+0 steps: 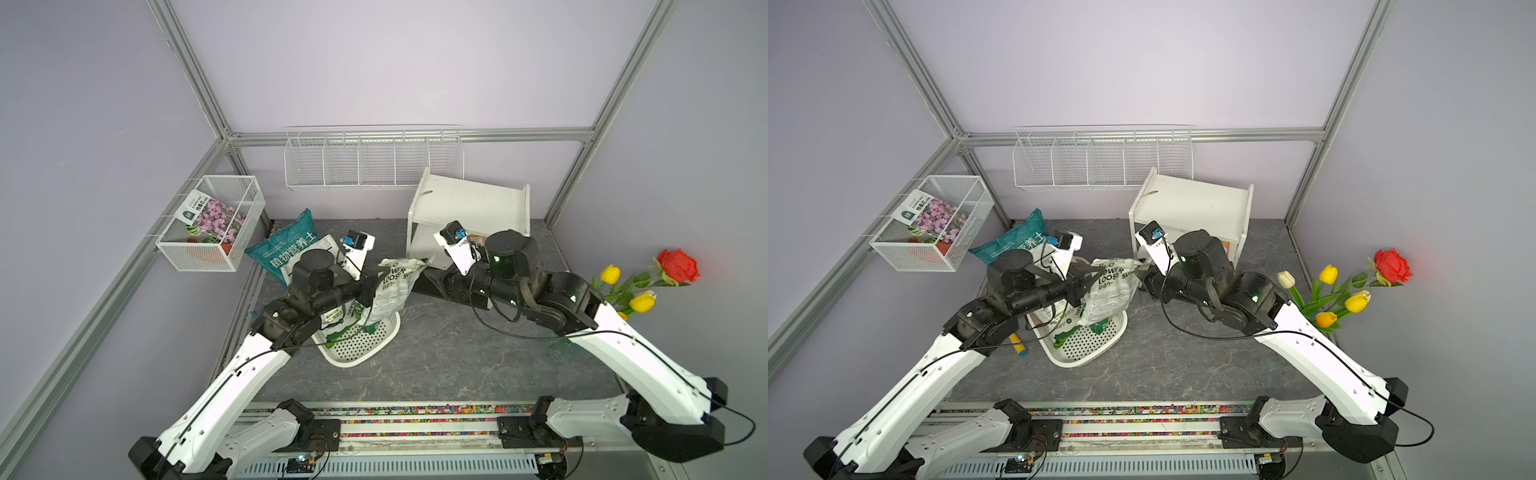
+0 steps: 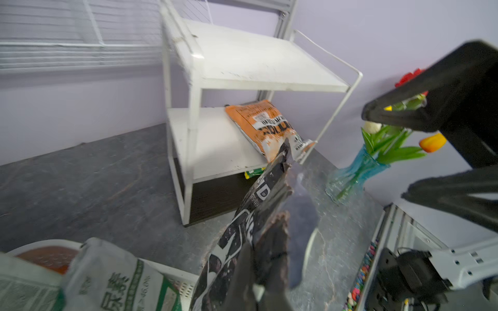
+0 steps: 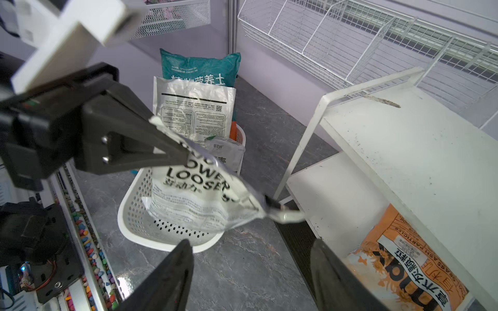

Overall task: Take down the fertilizer bag from the shelf
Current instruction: Pick up the fertilizer bag from the shelf, then place the fertilizer bag in the storage box.

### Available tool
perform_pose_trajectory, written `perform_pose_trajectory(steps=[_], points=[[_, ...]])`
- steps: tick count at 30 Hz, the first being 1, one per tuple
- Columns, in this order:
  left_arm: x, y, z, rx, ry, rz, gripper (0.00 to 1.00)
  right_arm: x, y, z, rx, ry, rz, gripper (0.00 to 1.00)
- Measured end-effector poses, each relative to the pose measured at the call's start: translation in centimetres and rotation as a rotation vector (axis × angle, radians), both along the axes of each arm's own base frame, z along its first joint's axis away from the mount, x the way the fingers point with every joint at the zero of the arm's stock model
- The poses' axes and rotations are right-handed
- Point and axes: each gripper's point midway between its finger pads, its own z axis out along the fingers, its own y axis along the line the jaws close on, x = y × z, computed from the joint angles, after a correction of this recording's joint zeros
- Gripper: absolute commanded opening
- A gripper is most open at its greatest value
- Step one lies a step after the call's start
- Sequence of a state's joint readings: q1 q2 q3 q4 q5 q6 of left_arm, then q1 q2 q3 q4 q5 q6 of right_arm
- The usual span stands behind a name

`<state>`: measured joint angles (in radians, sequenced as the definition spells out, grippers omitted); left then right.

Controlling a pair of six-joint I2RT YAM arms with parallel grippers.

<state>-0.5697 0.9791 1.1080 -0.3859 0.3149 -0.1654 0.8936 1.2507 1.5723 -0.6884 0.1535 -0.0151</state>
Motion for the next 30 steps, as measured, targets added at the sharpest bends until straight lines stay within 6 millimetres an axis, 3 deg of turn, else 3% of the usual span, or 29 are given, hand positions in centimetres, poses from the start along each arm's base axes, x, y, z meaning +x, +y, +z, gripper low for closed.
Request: perform_pose_trajectory(steps=[4, 10, 18, 22, 25, 28, 30], points=[[-0.4, 2.1, 0.6, -0.036, -0.016, 0.038, 0.00, 0.1, -0.4, -0.6, -0.011, -0.003, -0.019, 0.72], [-1.6, 1.8, -0.7, -0.046, 0.008, -0.013, 0.00, 0.5, -0.7, -0.8, -0.021, -0.011, -0.044, 0.72], [-0.7, 2.3, -6.8, -0.005, 0.120, 0.009, 0.00, 0.7, -0.8, -0.7, -0.021, -0.019, -0.057, 0.72], [1.0, 5.0, -8.5, -0.008, 0.112, 0.120, 0.00, 0.8, -0.9, -0.9, -0.025, -0.018, -0.061, 0.72], [2.0, 7.3, -11.1, 0.003, 0.137, 0.217, 0.00, 0.8, -0.9, -1.0, -0.025, -0.019, -0.062, 0.72], [2.1, 8.3, -13.9, 0.030, 0.187, 0.270, 0.00, 0.9, -1.0, -1.1, -0.028, -0.020, -0.067, 0.73], [2.1, 8.7, -14.8, 0.039, 0.206, 0.293, 0.00, 0.9, -1.0, -1.1, -0.029, -0.021, -0.070, 0.73]])
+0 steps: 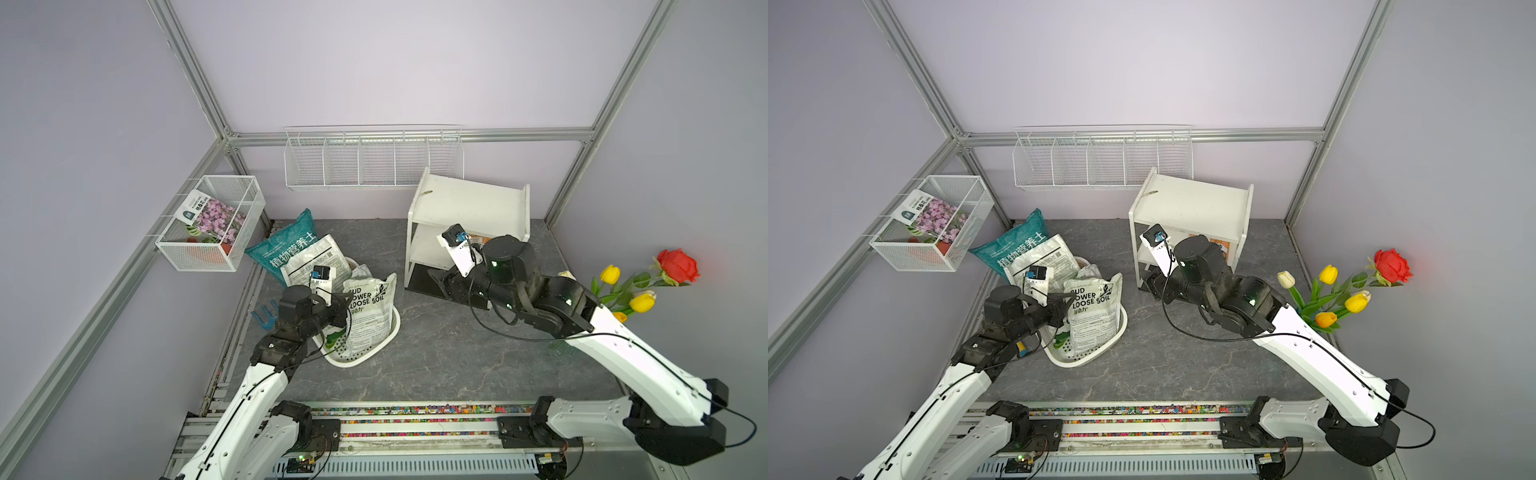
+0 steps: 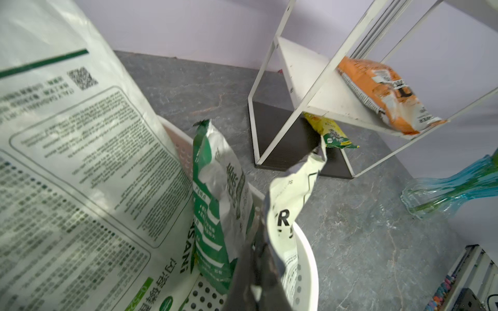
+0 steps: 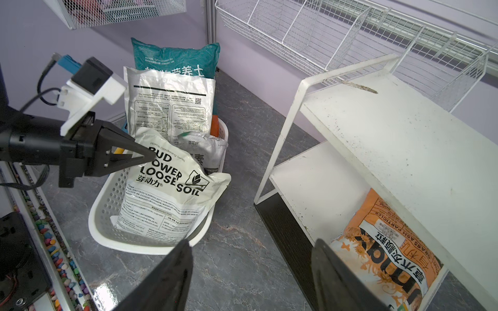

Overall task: Take down the fertilizer bag from the shelf
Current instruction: Place the fertilizer bag in the storage box, then pick up the fertilizer bag from the shelf.

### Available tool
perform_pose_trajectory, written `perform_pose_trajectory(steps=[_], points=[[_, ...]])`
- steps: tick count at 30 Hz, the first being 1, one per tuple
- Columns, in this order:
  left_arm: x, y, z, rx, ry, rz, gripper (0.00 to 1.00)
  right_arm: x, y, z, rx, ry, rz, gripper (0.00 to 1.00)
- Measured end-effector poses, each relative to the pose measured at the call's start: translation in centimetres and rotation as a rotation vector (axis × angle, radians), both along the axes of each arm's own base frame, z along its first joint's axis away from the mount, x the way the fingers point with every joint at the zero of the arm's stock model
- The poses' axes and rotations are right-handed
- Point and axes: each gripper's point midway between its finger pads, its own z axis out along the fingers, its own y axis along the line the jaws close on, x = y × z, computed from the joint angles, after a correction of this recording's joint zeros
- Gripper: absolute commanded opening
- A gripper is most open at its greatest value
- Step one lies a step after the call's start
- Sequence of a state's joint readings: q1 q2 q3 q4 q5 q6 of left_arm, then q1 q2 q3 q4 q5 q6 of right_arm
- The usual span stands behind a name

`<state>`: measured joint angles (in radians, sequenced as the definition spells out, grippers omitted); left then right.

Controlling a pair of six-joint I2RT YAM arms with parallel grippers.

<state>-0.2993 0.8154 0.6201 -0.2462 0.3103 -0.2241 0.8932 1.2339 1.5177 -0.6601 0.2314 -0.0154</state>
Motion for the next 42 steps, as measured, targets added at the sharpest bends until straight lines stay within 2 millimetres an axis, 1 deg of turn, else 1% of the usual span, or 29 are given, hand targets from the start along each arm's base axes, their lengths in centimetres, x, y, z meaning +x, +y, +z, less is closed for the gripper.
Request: perform_pose_trajectory(steps=[4, 10, 11, 12, 13, 14, 15, 17, 20, 22, 24, 25, 28, 30, 32, 34, 38, 42], points=[[0.6, 0.4, -0.3, 0.008, 0.003, 0.031, 0.00, 0.0, 0.0, 0.0, 0.000, -0.001, -0.002, 0.73], [3.3, 1.9, -2.9, 0.060, 0.110, 0.174, 0.00, 0.5, -0.4, -0.2, -0.028, -0.016, -0.029, 0.72], [3.6, 2.1, -3.2, 0.066, 0.130, 0.197, 0.09, 0.7, -0.6, -0.4, -0.045, -0.021, -0.039, 0.72], [3.9, 2.4, -3.4, 0.072, 0.145, 0.223, 0.37, 1.0, -0.8, -0.8, -0.072, -0.024, -0.052, 0.72], [4.1, 2.8, -3.5, 0.079, 0.156, 0.246, 0.69, 1.3, -1.1, -1.4, -0.110, -0.024, -0.066, 0.72], [4.2, 3.1, -3.5, 0.085, 0.161, 0.267, 0.86, 1.6, -1.3, -2.0, -0.151, -0.023, -0.083, 0.72], [4.4, 3.6, -3.4, 0.089, 0.165, 0.295, 1.00, 2.1, -1.7, -2.9, -0.206, -0.021, -0.102, 0.72], [4.6, 4.2, -2.7, 0.086, 0.165, 0.339, 1.00, 3.0, -2.4, -4.7, -0.320, -0.016, -0.143, 0.73], [5.0, 4.6, -0.2, 0.058, 0.139, 0.382, 1.00, 4.4, -3.5, -7.6, -0.506, -0.021, -0.207, 0.74], [5.1, 4.8, 2.4, 0.021, 0.094, 0.401, 1.00, 4.9, -4.2, -9.4, -0.608, -0.019, -0.226, 0.74], [5.0, 5.1, 5.6, -0.026, 0.029, 0.422, 1.00, 5.0, -4.6, -10.5, -0.674, -0.015, -0.228, 0.75], [4.8, 5.4, 7.4, -0.054, -0.010, 0.435, 1.00, 5.0, -4.8, -10.8, -0.696, -0.015, -0.227, 0.75], [3.8, 6.3, 11.9, -0.144, -0.121, 0.475, 1.00, 5.2, -5.0, -10.9, -0.733, -0.030, -0.226, 0.75], [3.2, 6.7, 14.1, -0.205, -0.182, 0.489, 1.00, 5.4, -5.3, -10.9, -0.762, -0.047, -0.230, 0.76], [3.0, 6.6, 15.1, -0.247, -0.205, 0.489, 1.00, 5.8, -5.5, -11.2, -0.800, -0.054, -0.235, 0.76], [3.2, 6.2, 15.3, -0.274, -0.202, 0.472, 1.00, 6.2, -5.7, -11.9, -0.838, -0.049, -0.239, 0.76], [4.4, 4.8, 13.9, -0.293, -0.138, 0.425, 1.00, 7.6, -7.1, -13.2, -0.902, -0.019, -0.269, 0.75], [5.1, 3.7, 12.5, -0.298, -0.080, 0.393, 1.00, 9.0, -8.3, -13.8, -0.965, -0.014, -0.300, 0.75]])
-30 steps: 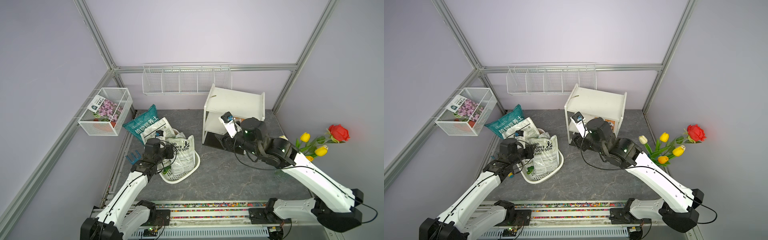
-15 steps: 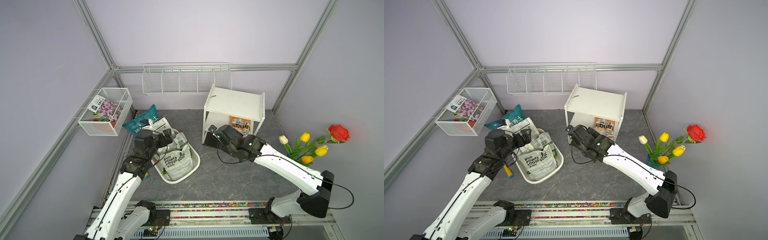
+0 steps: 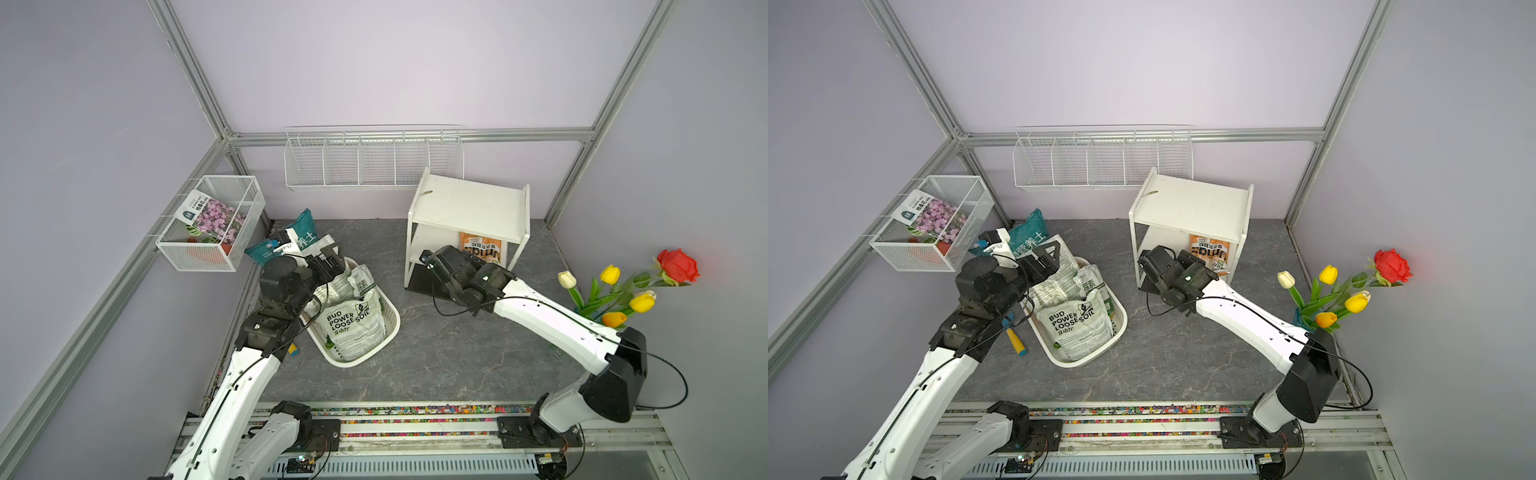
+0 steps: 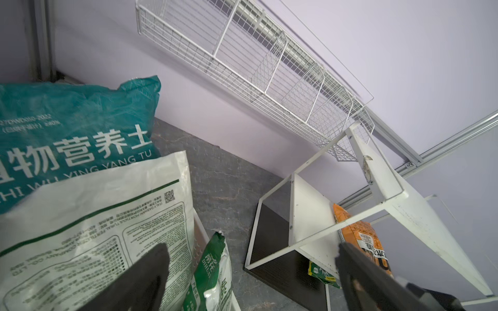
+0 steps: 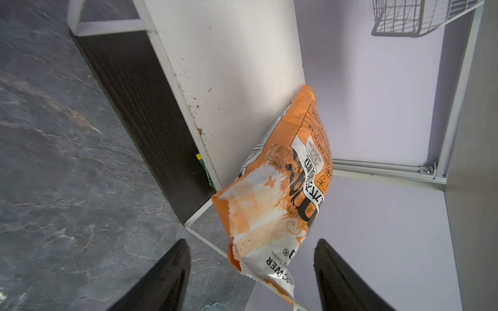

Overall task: Take down the fertilizer bag from the shelf
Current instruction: Pick up the fertilizer bag from the shelf.

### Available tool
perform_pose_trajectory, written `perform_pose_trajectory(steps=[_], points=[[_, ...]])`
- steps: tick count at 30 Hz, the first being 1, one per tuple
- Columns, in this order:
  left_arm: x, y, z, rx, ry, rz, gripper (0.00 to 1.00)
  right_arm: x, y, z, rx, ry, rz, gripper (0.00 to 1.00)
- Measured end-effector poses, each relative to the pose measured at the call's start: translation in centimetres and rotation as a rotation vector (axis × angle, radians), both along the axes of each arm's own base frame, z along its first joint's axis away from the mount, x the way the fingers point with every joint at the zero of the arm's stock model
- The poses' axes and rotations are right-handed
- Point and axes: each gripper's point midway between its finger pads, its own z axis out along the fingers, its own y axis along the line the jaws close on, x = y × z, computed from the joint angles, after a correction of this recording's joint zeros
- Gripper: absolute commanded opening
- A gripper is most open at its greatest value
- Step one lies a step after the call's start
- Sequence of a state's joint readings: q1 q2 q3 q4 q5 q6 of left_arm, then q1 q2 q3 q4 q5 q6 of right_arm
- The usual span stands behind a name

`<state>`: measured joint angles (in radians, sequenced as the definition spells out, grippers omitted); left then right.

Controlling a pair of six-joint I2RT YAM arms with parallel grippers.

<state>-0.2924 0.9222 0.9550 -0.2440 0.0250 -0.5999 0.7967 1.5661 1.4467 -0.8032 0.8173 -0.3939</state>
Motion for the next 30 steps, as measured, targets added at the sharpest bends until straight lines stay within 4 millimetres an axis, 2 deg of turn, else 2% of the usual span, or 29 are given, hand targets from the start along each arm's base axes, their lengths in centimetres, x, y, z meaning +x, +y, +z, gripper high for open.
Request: perform_pose_trajectory(steps=[4, 11, 20, 26, 30], points=[[0.0, -0.3, -0.1, -0.010, 0.007, -0.016, 1.00, 0.9, 0.4, -1.2, -0.060, 0.020, 0.000, 0.75], [0.0, -0.4, 0.0, -0.013, 0.001, -0.019, 1.00, 3.0, 0.6, -4.4, -0.237, 0.025, -0.028, 0.74], [0.0, -0.4, 0.0, -0.014, 0.002, -0.019, 1.00, 4.4, 0.1, -4.1, -0.323, -0.029, -0.065, 0.65], [0.1, -0.4, 0.0, -0.021, 0.005, -0.018, 1.00, 4.3, 0.2, -4.5, -0.328, -0.009, -0.048, 0.51], [0.3, -0.6, -0.2, -0.027, 0.012, -0.021, 1.00, 4.0, 0.2, -5.1, -0.335, 0.020, -0.029, 0.31]])
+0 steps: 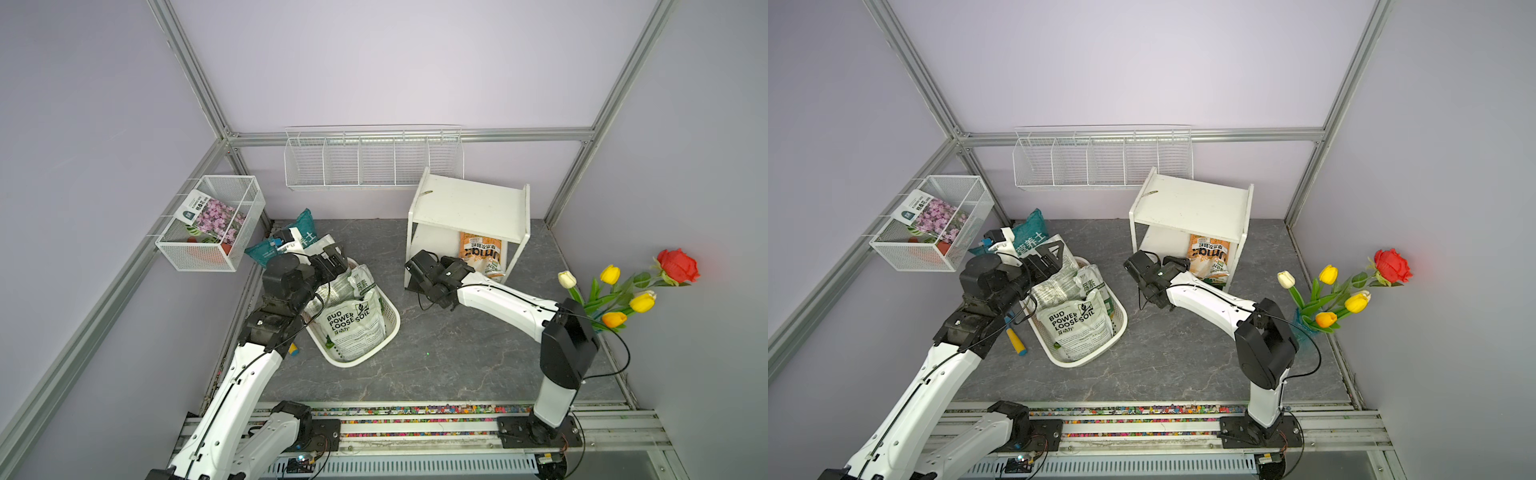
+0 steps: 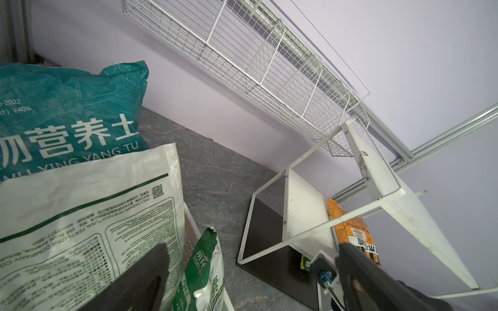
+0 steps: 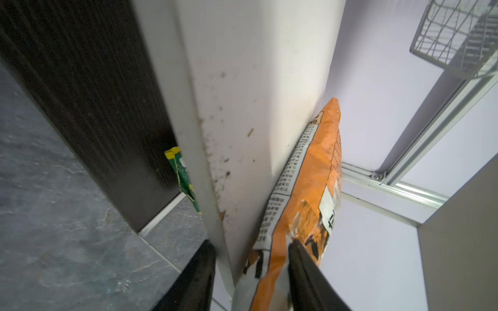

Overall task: Take down the fertilizer bag from the shelf
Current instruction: Pick up the fertilizer bag from the shelf.

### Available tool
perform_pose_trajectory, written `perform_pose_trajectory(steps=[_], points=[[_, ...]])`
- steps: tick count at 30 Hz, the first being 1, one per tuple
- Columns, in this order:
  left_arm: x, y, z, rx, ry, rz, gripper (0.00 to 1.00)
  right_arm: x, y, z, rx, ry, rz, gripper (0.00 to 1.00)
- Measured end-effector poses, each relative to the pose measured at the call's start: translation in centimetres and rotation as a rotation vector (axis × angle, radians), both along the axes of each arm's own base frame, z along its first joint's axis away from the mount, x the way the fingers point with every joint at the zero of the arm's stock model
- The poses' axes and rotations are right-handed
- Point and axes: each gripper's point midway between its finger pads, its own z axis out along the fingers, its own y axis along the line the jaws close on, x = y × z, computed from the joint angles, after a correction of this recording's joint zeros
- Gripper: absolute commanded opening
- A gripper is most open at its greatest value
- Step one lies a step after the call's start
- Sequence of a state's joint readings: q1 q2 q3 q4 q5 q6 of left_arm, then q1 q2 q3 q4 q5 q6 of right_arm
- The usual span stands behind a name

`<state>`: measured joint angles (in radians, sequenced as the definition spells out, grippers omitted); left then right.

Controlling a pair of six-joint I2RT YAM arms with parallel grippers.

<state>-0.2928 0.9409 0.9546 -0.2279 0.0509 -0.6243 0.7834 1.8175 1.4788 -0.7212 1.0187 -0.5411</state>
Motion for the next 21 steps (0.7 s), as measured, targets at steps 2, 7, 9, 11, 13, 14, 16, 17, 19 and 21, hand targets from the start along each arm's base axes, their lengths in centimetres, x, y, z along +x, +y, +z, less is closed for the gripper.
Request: perform_pose_trajectory(steps=[2, 7, 9, 11, 13, 14, 16, 17, 19, 21], points=[[0.0, 0.0, -0.1, -0.003, 0.002, -0.002, 1.00, -0.1, -0.1, -0.2, -0.006, 0.013, 0.003, 0.24], [0.0, -0.1, -0.2, -0.004, 0.003, -0.002, 1.00, -0.3, -0.3, -0.5, 0.000, 0.027, -0.004, 0.28], [0.0, 0.0, -0.3, -0.004, 0.004, -0.001, 1.00, -0.4, -0.4, -0.3, 0.013, 0.018, -0.012, 0.37], [0.0, -0.1, -0.3, -0.004, 0.004, -0.002, 1.00, -0.5, -0.7, 0.3, 0.024, -0.001, -0.024, 0.46], [0.0, -0.1, -0.3, -0.004, 0.002, -0.002, 1.00, -0.5, -1.1, 1.6, 0.034, -0.037, -0.041, 0.49], [0.0, 0.0, -0.3, -0.004, 0.002, -0.001, 1.00, -0.6, -1.3, 2.1, 0.040, -0.052, -0.048, 0.50], [0.0, -0.1, -0.3, -0.004, 0.002, -0.002, 1.00, -0.8, -1.6, 3.2, 0.053, -0.078, -0.058, 0.49], [0.0, -0.1, -0.3, -0.004, 0.002, -0.002, 1.00, -0.8, -1.7, 3.5, 0.058, -0.086, -0.060, 0.48], [-0.1, 0.0, -0.5, -0.004, 0.003, -0.002, 1.00, -1.0, -1.9, 4.1, 0.060, -0.101, -0.067, 0.47], [-0.2, 0.0, -0.7, -0.003, 0.005, -0.002, 1.00, -1.0, -2.0, 4.3, 0.057, -0.109, -0.070, 0.46]])
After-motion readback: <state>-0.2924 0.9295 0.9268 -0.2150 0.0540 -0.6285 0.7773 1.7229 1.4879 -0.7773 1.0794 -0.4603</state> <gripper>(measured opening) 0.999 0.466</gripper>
